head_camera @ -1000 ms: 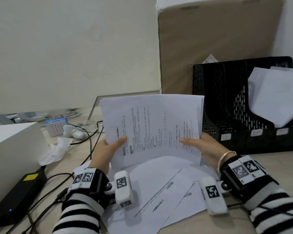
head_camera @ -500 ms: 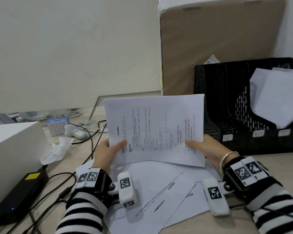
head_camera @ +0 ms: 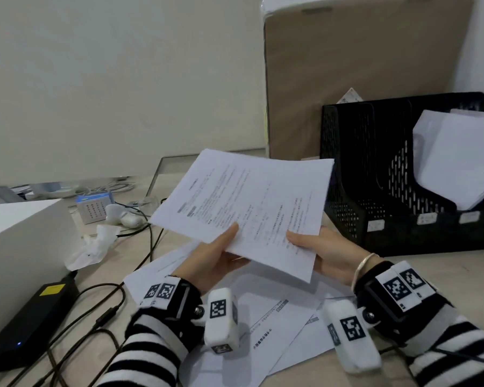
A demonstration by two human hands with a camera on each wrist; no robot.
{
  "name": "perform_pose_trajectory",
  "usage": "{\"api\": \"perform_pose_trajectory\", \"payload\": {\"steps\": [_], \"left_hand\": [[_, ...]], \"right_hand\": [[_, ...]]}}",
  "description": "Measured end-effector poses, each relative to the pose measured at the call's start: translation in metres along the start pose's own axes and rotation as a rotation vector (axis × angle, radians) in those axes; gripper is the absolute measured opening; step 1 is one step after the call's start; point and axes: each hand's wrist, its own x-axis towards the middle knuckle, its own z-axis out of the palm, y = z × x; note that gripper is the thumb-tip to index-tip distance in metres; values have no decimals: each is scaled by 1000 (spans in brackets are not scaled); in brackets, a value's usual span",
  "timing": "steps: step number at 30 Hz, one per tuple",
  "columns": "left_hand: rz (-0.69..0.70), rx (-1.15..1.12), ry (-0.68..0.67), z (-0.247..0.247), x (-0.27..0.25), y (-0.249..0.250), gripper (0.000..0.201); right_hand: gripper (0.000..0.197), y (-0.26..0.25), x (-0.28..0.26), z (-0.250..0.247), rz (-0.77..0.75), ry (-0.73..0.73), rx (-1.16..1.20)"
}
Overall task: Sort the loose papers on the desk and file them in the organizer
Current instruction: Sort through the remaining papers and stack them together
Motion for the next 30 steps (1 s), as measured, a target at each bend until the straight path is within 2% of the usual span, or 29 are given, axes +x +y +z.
{"api": "perform_pose_trajectory", "payload": {"steps": [3, 6, 9, 13, 17, 19, 24, 27, 30], "left_hand": [[87, -77, 62, 0, -1, -3, 19], [126, -53, 114, -6, 0, 0, 15], [116, -110, 129, -9, -1, 5, 18], [87, -223, 69, -4, -1, 9, 31], [38, -154, -41, 6, -4, 6, 44], [46, -107, -73, 11, -3, 0, 41], [130, -60, 120, 0, 1, -1, 35], [155, -99, 266, -23, 4, 8, 32], [192, -123, 370, -46, 6, 14, 36]], "right_hand": [[22, 1, -2, 5, 46, -52, -72], [23, -4, -2, 1, 59, 36, -144], [19, -6, 3, -9, 36, 90, -41], [10, -5, 8, -3, -4, 154, 73], [8, 0, 11, 5, -35, 151, 155], [9, 3, 11, 8, -35, 131, 169], [14, 5, 9, 7, -43, 86, 111], [19, 1, 9, 0, -43, 161, 59], [20, -7, 15, -5, -15, 218, -15]]}}
